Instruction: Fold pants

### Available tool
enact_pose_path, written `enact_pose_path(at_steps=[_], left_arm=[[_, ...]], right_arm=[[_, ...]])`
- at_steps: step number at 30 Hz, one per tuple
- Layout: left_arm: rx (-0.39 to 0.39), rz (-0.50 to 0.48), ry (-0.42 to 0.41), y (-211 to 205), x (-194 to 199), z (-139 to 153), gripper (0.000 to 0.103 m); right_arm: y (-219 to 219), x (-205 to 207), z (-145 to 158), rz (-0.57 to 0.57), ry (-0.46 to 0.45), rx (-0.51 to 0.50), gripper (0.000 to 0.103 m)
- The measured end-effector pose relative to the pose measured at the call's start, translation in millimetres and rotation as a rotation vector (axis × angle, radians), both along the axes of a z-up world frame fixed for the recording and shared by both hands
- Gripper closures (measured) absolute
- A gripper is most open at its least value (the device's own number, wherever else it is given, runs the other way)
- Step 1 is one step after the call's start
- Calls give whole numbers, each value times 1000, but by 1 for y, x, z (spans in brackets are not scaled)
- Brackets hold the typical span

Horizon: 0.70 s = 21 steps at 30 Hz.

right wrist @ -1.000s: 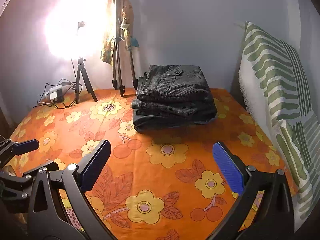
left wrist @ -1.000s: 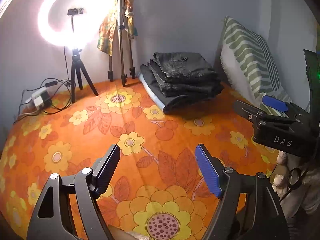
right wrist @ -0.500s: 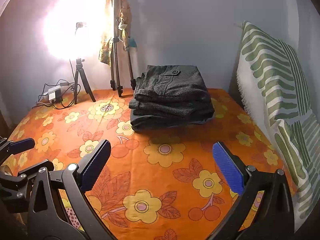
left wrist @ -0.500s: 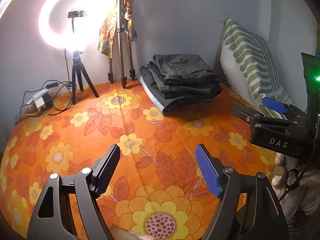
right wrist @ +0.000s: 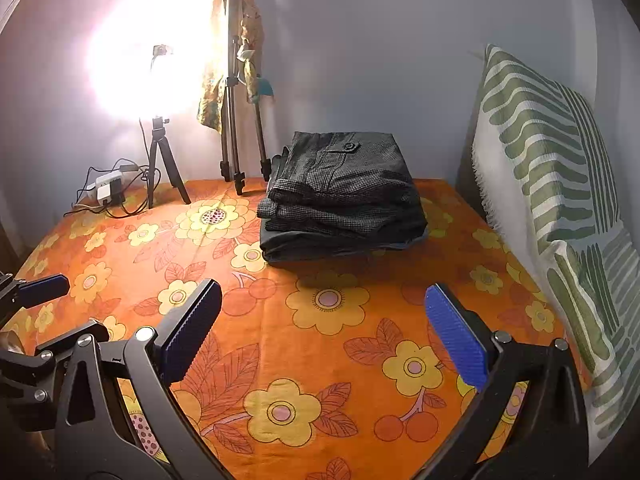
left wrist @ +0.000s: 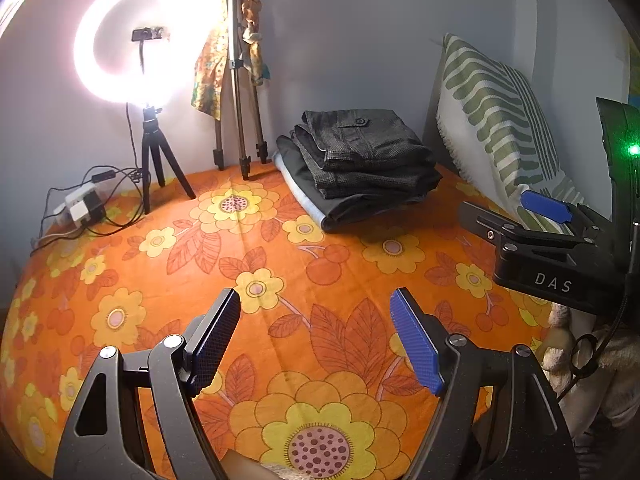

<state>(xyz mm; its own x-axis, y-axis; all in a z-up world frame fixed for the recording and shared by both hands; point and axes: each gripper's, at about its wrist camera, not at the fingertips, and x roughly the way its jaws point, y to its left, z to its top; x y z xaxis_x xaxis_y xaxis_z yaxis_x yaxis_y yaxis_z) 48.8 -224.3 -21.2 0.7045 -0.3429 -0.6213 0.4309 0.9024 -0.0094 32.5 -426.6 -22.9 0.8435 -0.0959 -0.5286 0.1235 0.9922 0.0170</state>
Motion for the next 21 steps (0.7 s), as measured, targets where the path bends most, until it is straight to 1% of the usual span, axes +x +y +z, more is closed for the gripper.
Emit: enact_pose_path(at_steps=[21], left_arm=[[-3, 5, -8, 1, -2, 2, 25]], right_arm=[[0, 0, -1, 1, -1, -3, 0]])
